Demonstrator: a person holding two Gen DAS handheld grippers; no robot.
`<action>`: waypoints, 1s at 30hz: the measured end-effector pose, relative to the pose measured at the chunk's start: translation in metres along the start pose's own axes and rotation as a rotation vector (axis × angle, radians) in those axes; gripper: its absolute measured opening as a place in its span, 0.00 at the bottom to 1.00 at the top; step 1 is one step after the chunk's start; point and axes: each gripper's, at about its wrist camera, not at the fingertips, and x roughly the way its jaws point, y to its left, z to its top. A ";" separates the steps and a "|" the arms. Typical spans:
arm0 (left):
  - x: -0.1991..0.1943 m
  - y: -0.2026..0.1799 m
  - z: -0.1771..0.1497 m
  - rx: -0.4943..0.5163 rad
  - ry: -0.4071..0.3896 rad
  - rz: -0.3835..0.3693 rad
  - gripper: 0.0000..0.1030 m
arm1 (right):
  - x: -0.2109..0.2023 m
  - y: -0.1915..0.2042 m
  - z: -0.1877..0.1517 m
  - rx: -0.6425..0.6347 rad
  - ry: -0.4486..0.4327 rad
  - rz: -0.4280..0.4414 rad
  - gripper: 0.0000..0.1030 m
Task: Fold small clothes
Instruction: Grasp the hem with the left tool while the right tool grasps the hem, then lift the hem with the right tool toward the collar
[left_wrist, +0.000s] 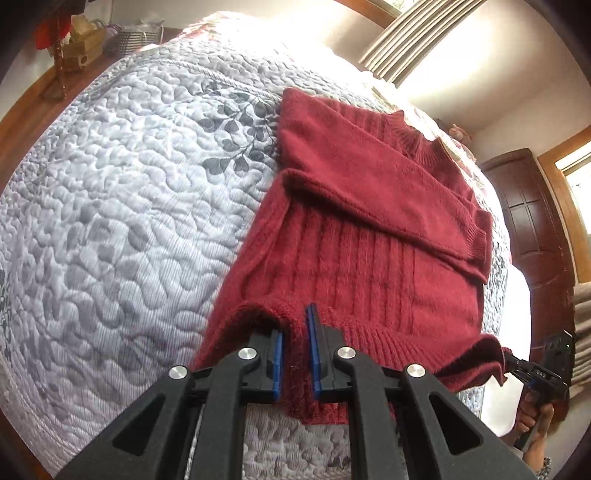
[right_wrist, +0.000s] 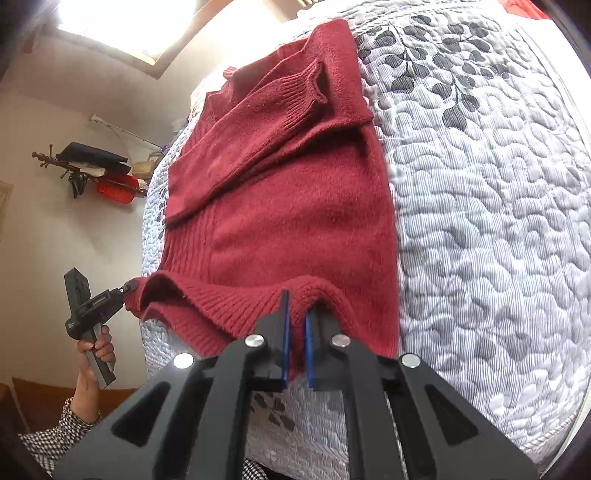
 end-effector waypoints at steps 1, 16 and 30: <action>0.007 0.001 0.006 -0.006 0.002 0.012 0.11 | 0.005 -0.004 0.008 0.013 0.008 -0.001 0.05; 0.064 0.016 0.038 -0.056 0.072 0.053 0.16 | 0.049 -0.036 0.051 0.094 0.092 -0.028 0.09; -0.004 0.008 0.052 0.050 -0.076 0.119 0.76 | -0.008 -0.017 0.040 -0.119 -0.022 -0.175 0.55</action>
